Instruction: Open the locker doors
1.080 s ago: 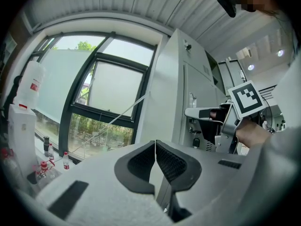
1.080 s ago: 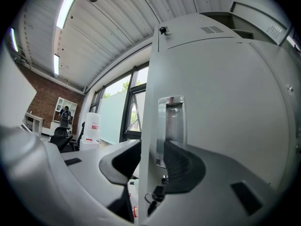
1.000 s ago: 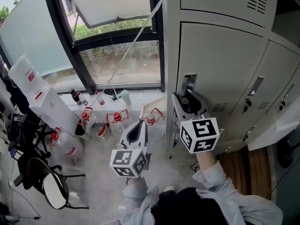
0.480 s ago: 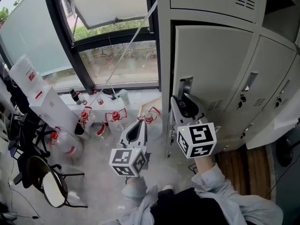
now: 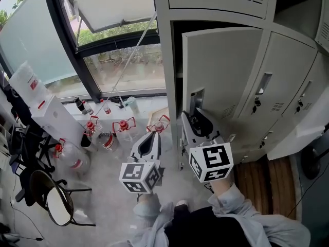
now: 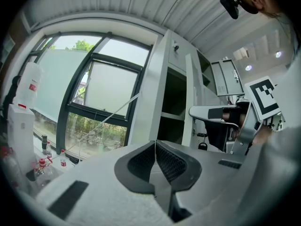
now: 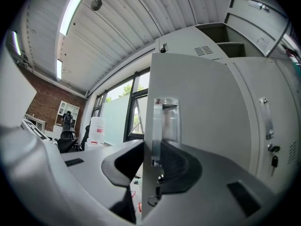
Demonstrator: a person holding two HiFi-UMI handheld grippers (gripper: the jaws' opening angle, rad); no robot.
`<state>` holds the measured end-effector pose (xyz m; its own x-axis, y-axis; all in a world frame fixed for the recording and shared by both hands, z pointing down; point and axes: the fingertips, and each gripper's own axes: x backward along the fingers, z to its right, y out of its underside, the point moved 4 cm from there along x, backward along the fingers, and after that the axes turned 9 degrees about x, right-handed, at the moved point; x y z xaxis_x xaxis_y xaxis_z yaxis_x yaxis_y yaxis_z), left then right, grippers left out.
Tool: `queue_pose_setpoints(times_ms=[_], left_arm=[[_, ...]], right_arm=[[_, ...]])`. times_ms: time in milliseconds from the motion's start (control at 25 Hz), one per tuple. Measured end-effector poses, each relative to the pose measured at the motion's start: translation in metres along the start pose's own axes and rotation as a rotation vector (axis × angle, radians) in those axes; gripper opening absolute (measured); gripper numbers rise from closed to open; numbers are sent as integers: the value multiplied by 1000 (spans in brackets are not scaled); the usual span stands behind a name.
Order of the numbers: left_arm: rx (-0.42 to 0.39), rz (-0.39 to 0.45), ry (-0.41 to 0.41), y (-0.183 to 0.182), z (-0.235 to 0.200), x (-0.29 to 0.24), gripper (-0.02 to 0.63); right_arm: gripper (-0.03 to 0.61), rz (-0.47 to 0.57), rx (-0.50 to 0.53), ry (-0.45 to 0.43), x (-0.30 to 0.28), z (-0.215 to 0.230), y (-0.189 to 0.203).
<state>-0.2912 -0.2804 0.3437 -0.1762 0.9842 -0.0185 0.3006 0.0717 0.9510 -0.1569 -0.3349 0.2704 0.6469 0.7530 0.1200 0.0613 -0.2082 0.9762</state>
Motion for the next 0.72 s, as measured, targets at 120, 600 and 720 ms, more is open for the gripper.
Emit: queue_pose_setpoints(times_ms=[120, 600, 720], left_arm=[[-5, -2, 6, 3, 12, 4, 12], [13, -4, -23, 24, 54, 23, 12], [18, -4, -42, 29, 64, 29, 12]], right_arm=[[104, 4, -4, -17, 15, 1, -1], [109, 23, -27, -125, 66, 13, -4], [109, 25, -33, -152, 77, 19, -4]])
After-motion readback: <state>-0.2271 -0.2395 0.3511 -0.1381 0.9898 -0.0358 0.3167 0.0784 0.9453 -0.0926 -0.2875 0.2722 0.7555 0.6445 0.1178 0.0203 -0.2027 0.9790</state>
